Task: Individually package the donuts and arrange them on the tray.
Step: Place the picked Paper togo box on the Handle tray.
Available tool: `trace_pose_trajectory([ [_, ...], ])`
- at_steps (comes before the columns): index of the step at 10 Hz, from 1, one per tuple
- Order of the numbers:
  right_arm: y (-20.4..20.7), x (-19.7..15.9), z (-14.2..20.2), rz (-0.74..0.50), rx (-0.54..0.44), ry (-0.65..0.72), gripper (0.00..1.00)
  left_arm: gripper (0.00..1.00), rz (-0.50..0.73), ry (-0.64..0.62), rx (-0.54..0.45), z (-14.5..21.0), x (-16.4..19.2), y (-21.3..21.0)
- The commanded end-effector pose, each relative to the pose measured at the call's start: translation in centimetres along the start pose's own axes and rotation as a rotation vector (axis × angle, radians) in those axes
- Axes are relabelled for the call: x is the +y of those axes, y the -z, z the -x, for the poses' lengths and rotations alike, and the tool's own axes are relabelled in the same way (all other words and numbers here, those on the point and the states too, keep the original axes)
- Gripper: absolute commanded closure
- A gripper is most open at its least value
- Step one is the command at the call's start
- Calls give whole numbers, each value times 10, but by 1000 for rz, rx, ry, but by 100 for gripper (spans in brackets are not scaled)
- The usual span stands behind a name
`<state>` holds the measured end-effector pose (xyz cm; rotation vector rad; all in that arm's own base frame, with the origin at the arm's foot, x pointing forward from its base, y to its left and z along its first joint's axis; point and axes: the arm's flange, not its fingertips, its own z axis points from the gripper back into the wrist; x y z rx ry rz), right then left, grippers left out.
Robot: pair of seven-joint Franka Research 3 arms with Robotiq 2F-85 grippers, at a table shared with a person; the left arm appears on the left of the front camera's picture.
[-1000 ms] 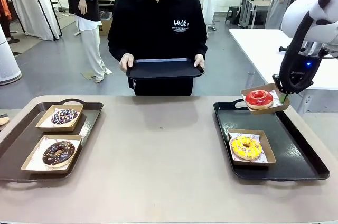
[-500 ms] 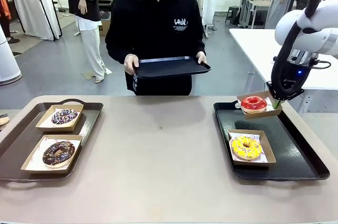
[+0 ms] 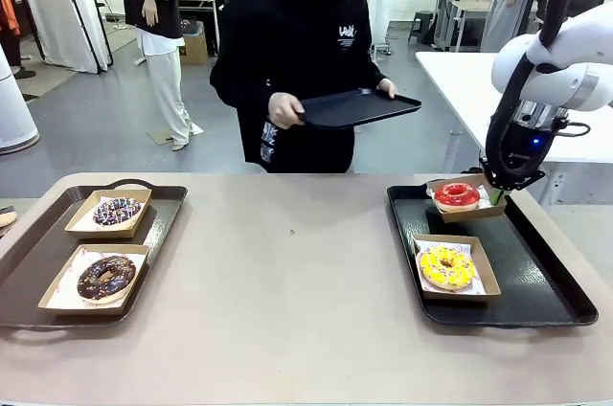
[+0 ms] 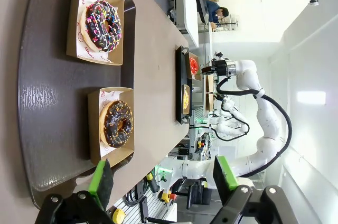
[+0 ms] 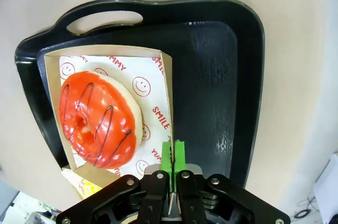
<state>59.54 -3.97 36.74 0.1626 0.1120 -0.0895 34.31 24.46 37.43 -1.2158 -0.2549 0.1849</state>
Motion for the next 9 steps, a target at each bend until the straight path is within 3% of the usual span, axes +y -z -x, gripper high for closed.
trace_pose_trajectory([
  [1,3,0,-7,-43,-16,-5,98,0,-6,5,-3,4,-1,0],
  [9,24,-7,-16,-52,11,7,98,0,-6,5,-3,4,-1,0],
])
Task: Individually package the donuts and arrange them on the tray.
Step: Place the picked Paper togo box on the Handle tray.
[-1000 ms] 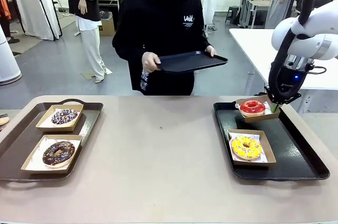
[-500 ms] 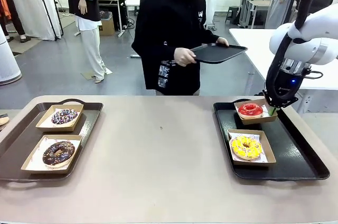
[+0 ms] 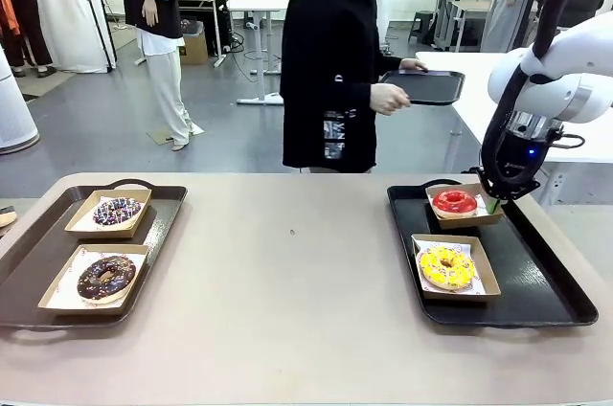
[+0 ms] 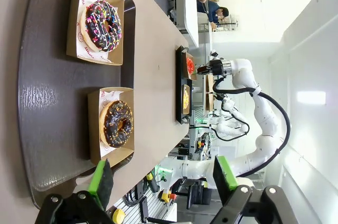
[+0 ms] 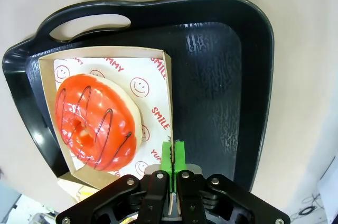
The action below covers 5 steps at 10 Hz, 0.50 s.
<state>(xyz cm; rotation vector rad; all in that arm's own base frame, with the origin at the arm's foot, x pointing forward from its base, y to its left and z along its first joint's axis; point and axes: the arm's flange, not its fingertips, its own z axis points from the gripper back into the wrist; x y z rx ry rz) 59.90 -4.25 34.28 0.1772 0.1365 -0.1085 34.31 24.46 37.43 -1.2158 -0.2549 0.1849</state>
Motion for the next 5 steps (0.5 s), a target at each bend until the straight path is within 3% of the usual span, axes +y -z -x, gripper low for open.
trace_pose_trajectory([
  [1,2,-1,-10,-40,-10,-15,98,0,-6,5,-3,4,-1,0],
  [4,4,-4,-10,-37,-12,-12,98,0,-6,5,-3,4,-1,0],
  [5,3,-5,-8,-35,-12,-21,49,0,-6,5,-3,4,-1,0],
])
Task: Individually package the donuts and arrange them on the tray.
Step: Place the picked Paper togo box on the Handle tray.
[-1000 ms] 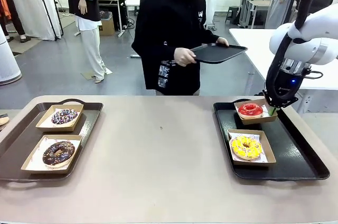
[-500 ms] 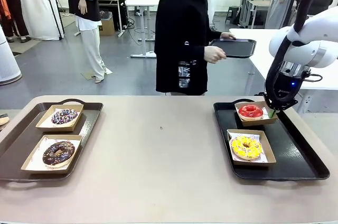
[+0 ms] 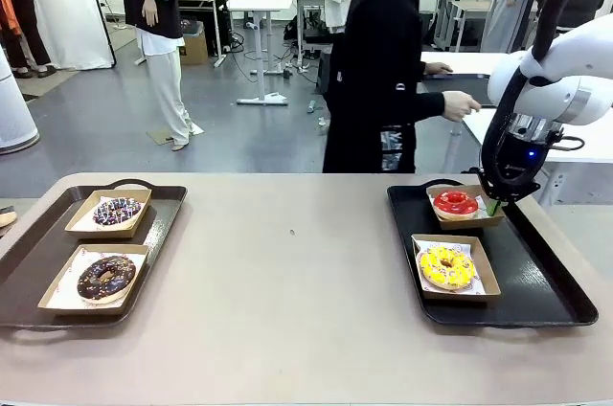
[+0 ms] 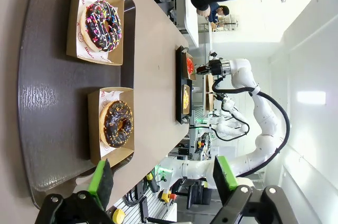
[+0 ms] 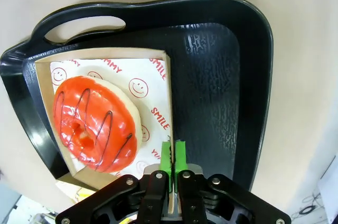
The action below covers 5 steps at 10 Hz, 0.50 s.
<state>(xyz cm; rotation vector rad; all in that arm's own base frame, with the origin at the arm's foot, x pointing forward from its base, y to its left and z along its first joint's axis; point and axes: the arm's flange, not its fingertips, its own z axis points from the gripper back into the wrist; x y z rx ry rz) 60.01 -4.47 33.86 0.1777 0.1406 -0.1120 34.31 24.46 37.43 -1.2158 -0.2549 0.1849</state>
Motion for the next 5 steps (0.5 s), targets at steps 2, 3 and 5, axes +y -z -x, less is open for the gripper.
trace_pose_trajectory([
  [2,-4,-3,-2,-37,-21,-29,0,0,-6,5,-3,4,-1,0],
  [3,-6,-3,1,-39,-23,-34,0,0,-6,5,-3,4,-1,0],
  [5,-14,-2,11,-29,-40,-46,54,0,-6,5,-3,4,-1,0],
])
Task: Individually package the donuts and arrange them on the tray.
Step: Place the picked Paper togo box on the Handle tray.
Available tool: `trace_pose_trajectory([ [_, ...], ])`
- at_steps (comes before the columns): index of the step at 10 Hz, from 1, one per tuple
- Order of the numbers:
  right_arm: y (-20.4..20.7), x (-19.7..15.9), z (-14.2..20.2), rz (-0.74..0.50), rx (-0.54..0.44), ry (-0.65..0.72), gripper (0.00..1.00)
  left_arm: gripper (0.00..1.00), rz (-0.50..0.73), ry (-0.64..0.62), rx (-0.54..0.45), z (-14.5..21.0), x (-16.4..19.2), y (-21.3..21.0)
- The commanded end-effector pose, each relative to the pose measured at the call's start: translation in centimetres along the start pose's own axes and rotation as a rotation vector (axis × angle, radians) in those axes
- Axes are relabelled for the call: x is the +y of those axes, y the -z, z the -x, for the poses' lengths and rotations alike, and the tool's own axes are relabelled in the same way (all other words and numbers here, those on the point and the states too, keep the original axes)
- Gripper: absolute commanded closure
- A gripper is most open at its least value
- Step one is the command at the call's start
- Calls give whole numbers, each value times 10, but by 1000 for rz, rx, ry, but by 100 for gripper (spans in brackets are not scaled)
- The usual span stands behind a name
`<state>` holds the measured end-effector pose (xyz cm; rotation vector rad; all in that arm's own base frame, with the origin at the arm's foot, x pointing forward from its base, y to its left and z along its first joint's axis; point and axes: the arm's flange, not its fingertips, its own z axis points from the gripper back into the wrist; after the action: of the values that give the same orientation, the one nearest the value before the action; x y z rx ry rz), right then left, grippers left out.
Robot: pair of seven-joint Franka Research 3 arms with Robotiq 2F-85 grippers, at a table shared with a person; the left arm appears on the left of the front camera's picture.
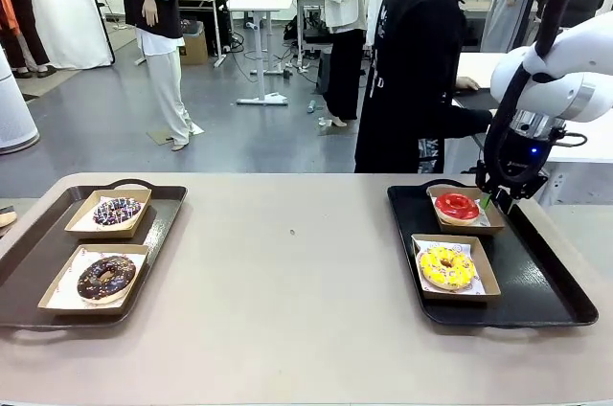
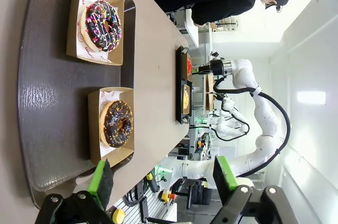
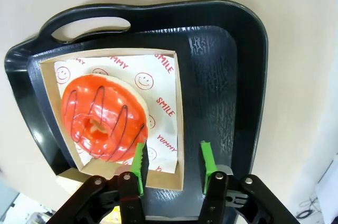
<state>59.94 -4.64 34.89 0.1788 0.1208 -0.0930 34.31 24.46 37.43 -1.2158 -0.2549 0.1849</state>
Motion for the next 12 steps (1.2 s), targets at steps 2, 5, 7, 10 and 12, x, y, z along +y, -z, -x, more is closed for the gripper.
trace_pose_trajectory([
  [2,-16,-1,31,-13,-7,-28,34,0,-6,5,-3,4,-1,0],
  [5,-38,7,86,40,1,-36,14,0,-6,5,-3,4,-1,0],
  [7,-47,14,129,86,-41,-18,14,0,-6,5,-3,4,-1,0],
  [10,-59,27,169,114,-95,12,14,0,-6,5,-3,4,-1,0],
  [12,-65,19,159,95,-64,-19,14,0,-6,5,-3,4,-1,0],
])
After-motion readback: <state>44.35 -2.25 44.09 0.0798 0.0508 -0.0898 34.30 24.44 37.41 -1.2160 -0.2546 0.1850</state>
